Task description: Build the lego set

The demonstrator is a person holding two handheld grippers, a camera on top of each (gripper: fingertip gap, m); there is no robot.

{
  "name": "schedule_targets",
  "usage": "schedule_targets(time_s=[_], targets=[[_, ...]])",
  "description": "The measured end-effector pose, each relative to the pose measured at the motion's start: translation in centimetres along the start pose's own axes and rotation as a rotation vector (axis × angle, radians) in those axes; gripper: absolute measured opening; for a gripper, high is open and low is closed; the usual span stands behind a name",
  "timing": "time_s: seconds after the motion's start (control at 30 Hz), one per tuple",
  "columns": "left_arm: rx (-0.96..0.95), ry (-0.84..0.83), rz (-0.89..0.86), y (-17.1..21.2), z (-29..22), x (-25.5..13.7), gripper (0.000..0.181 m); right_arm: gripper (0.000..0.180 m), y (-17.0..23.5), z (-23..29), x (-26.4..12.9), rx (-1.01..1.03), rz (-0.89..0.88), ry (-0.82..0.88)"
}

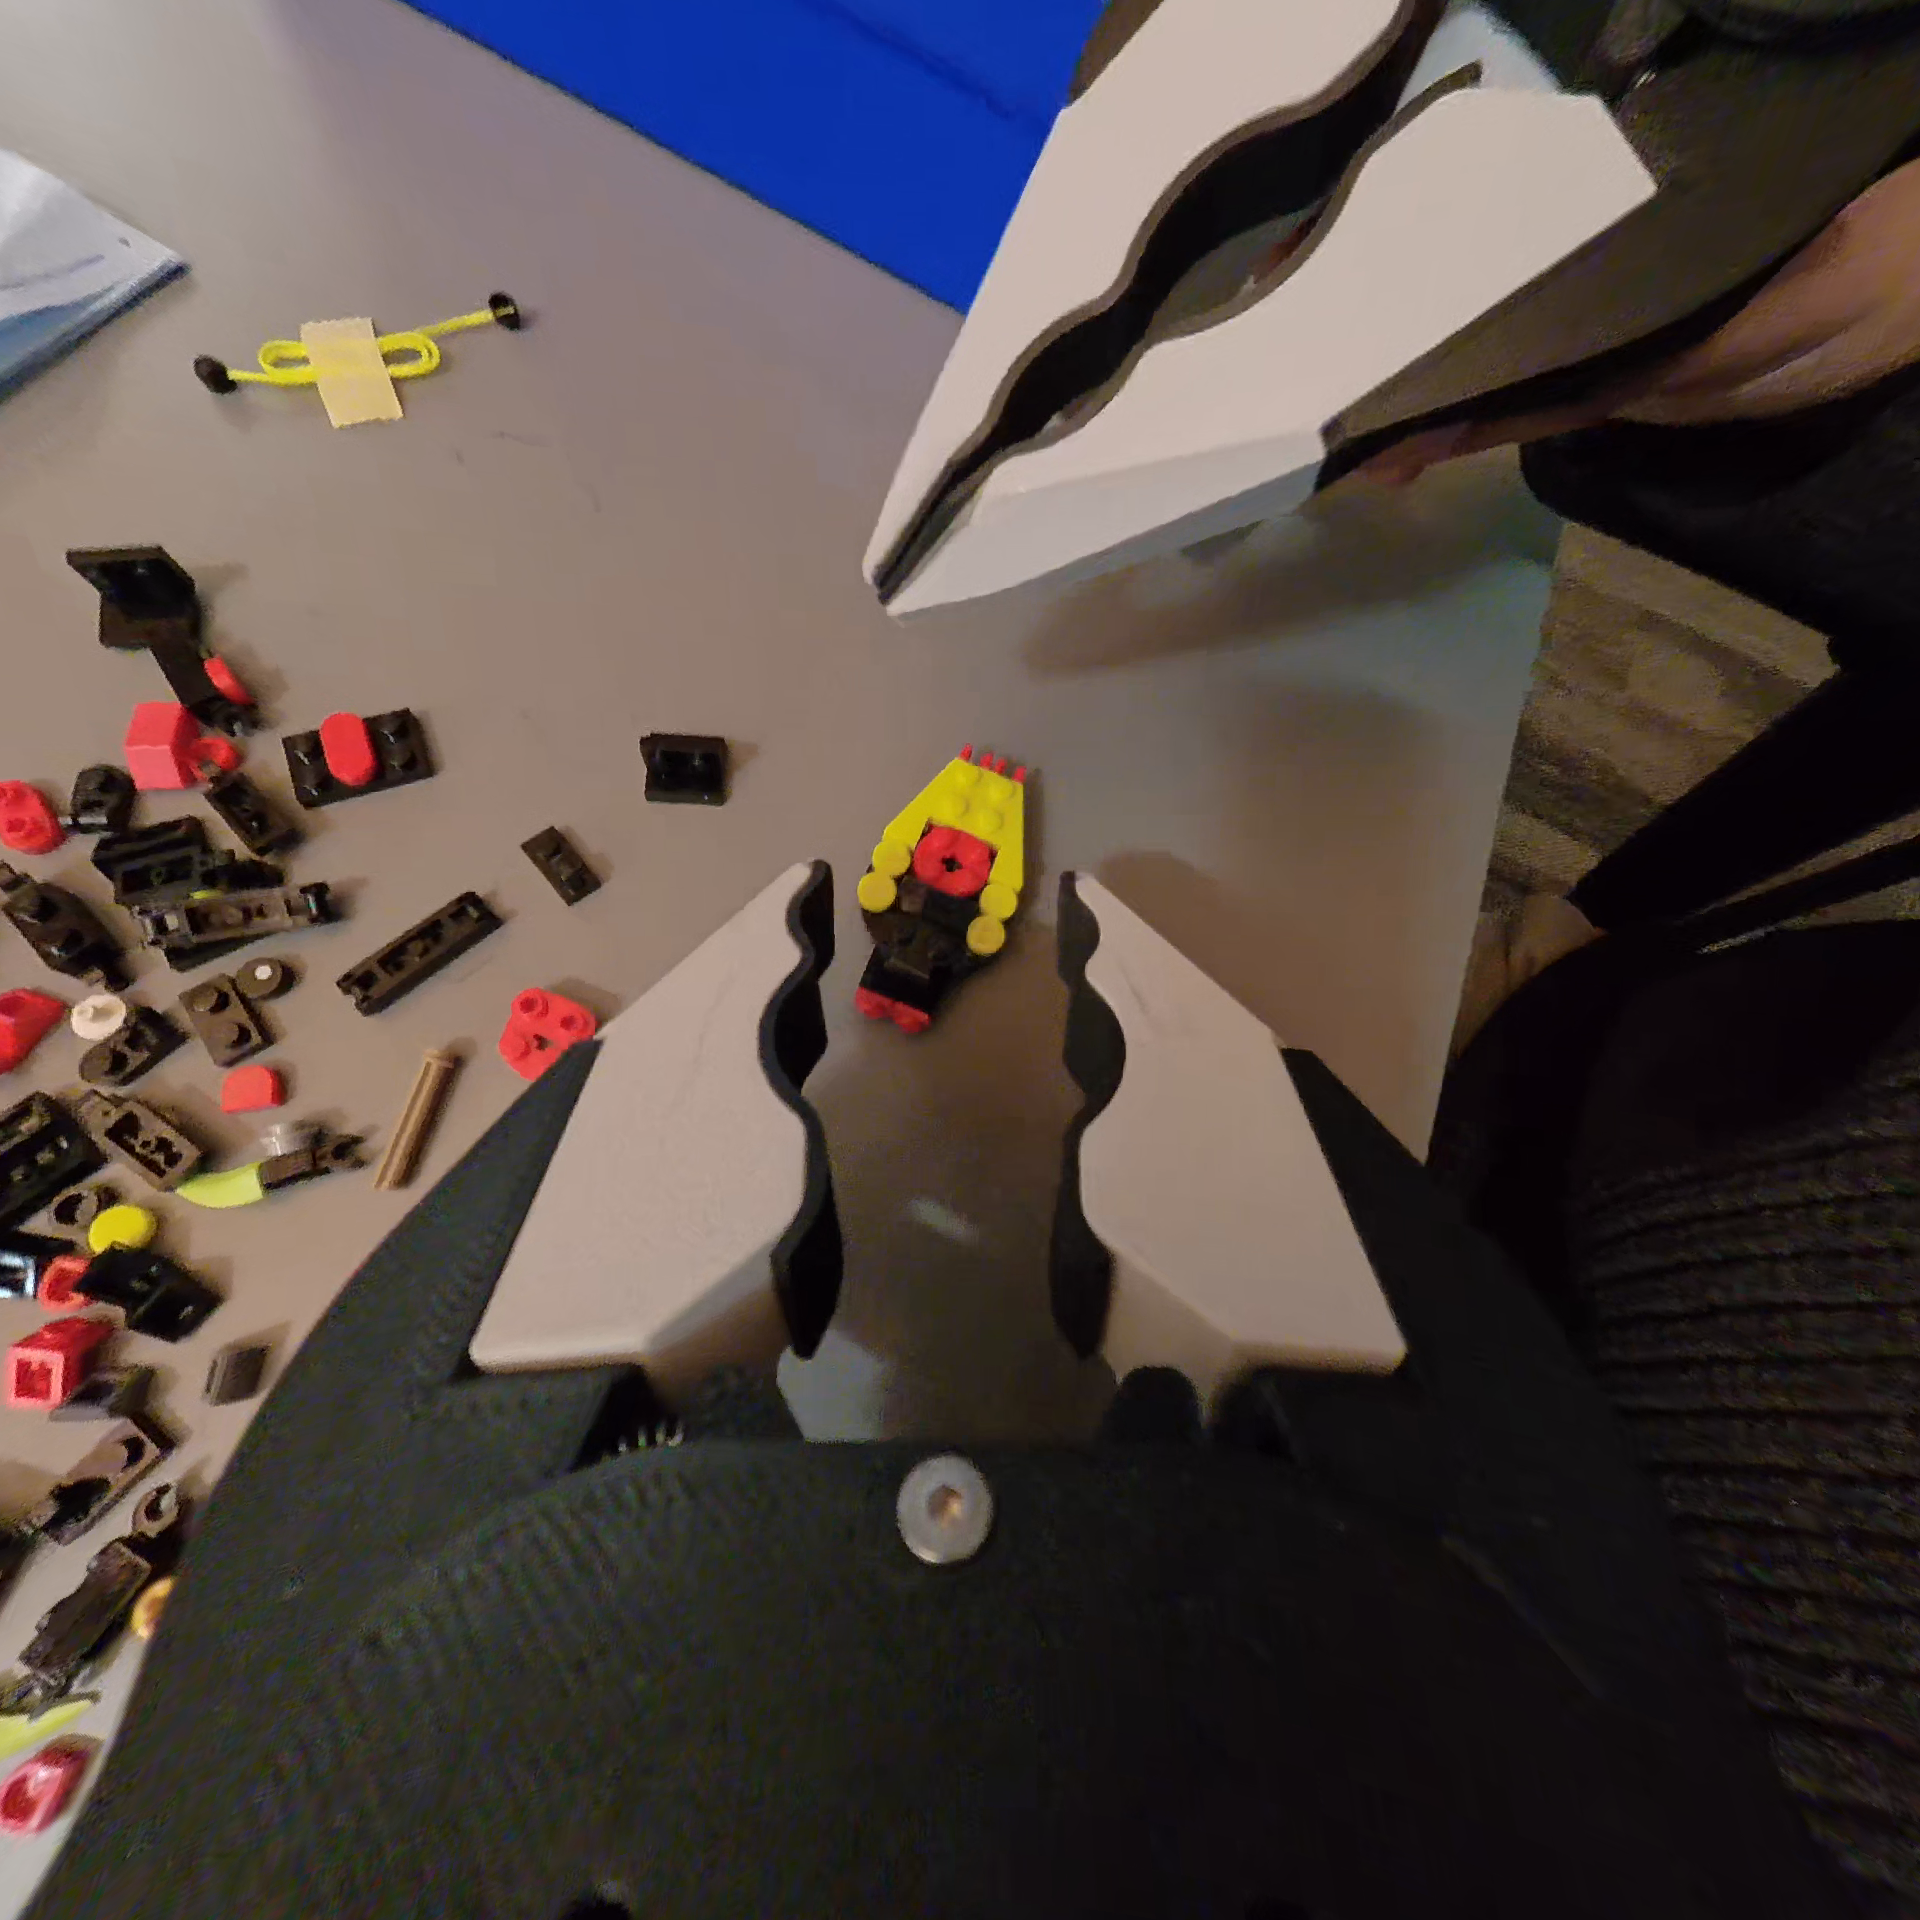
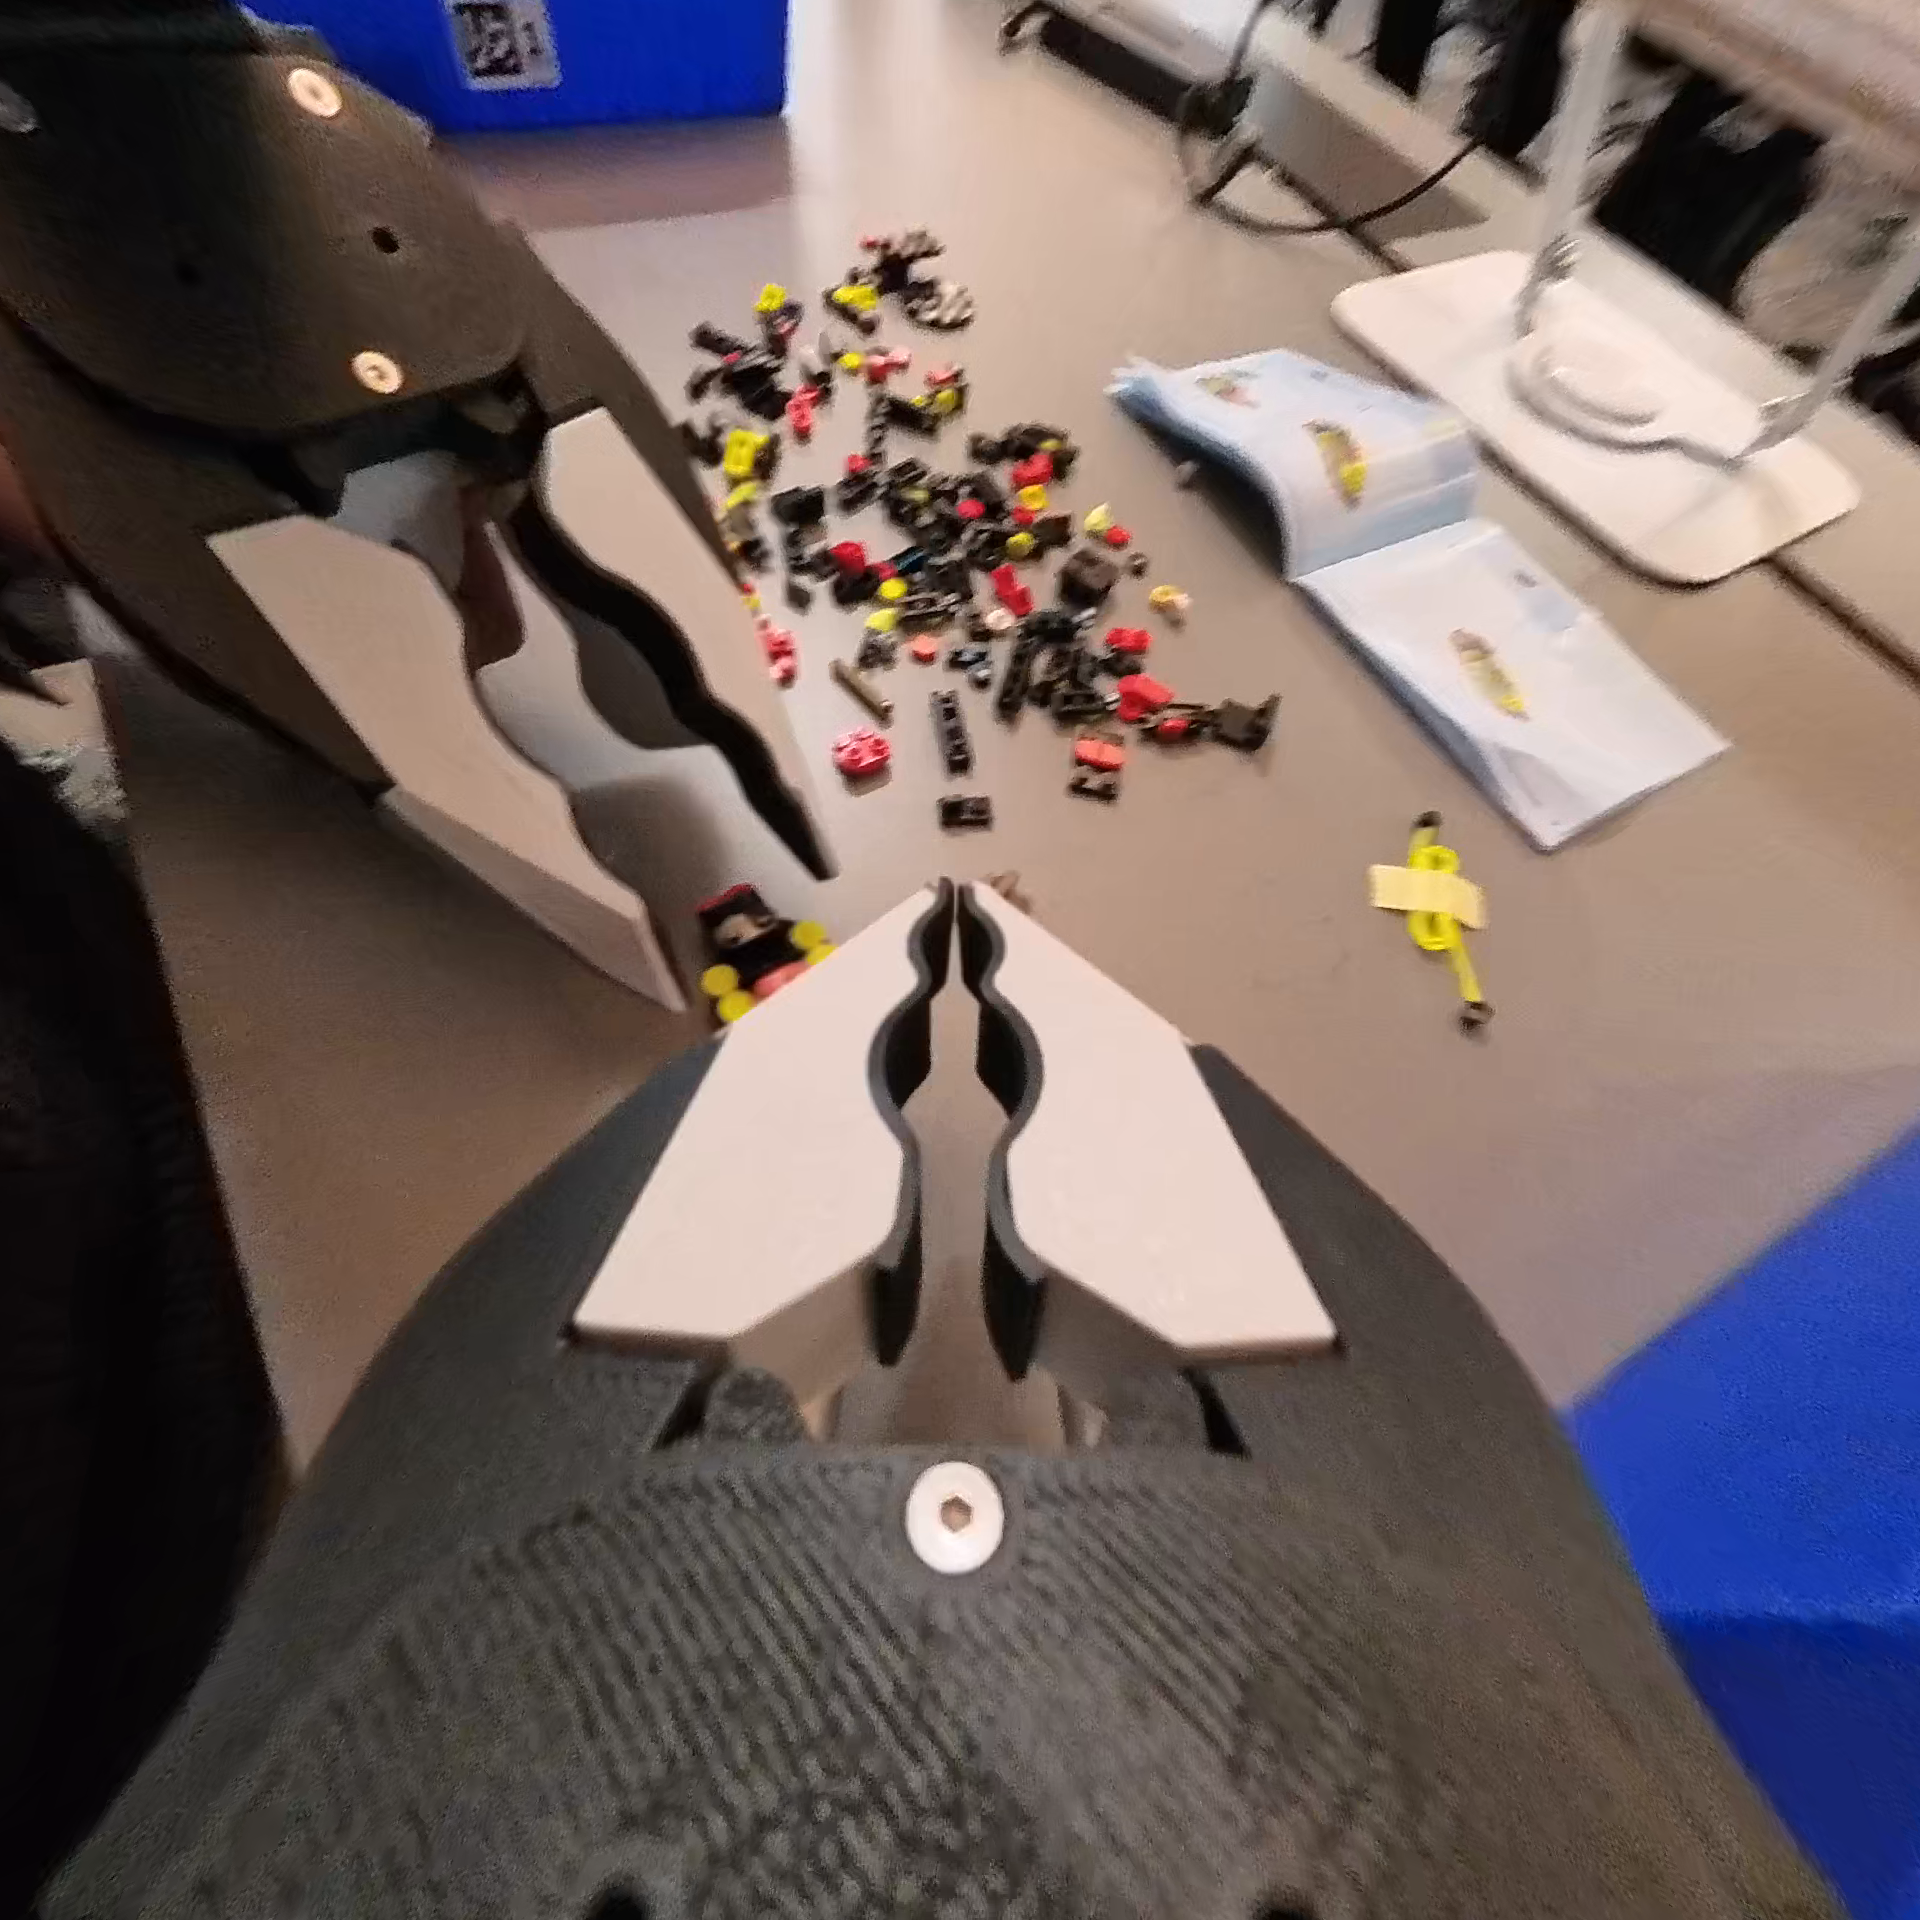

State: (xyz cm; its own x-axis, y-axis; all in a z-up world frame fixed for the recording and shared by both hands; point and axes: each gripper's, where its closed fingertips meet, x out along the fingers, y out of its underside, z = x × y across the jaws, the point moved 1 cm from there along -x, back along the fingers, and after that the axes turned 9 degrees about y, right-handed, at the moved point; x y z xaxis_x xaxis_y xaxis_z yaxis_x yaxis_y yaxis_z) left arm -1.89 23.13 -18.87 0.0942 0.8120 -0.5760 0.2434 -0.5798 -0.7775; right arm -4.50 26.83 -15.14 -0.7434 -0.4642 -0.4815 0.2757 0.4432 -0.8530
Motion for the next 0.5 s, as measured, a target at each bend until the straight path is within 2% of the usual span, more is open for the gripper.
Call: schedule_targets(time_s=[0.13,0.2,0.27,0.3,0.4,0.47,0.5], targets=[[0.032,0.026,-0.004,-0.6,-0.6,0.1,0.049,0.0,-2.6,-3.6,-2.8,-0.016,-0.163,0.254],[0.048,0.006,0.005,-0.9,-0.2,0.0,0.052,0.001,-3.5,-4.5,-4.5,0.005,-0.242,0.325],[0.047,-0.005,-0.003,-1.4,0.3,-0.4,0.054,0.012,-3.5,-4.6,-5.3,0.024,-0.256,0.347],[0.045,0.005,-0.015,-1.7,0.4,-0.7,0.048,0.0,-3.0,-4.5,-5.3,0.034,-0.23,0.342],[0.036,0.006,-0.07,-2.8,0.9,-2.0,0.013,0.0,-1.9,-3.8,-5.2,0.055,-0.168,0.319],[0.042,0.01,-0.121,-3.3,1.1,-2.9,0.0,0.0,-2.1,-3.6,-5.8,0.063,-0.203,0.321],[0.039,0.008,-0.139,-3.4,1.3,-3.4,0.0,0.017,-2.2,-3.6,-6.2,0.079,-0.224,0.327]])
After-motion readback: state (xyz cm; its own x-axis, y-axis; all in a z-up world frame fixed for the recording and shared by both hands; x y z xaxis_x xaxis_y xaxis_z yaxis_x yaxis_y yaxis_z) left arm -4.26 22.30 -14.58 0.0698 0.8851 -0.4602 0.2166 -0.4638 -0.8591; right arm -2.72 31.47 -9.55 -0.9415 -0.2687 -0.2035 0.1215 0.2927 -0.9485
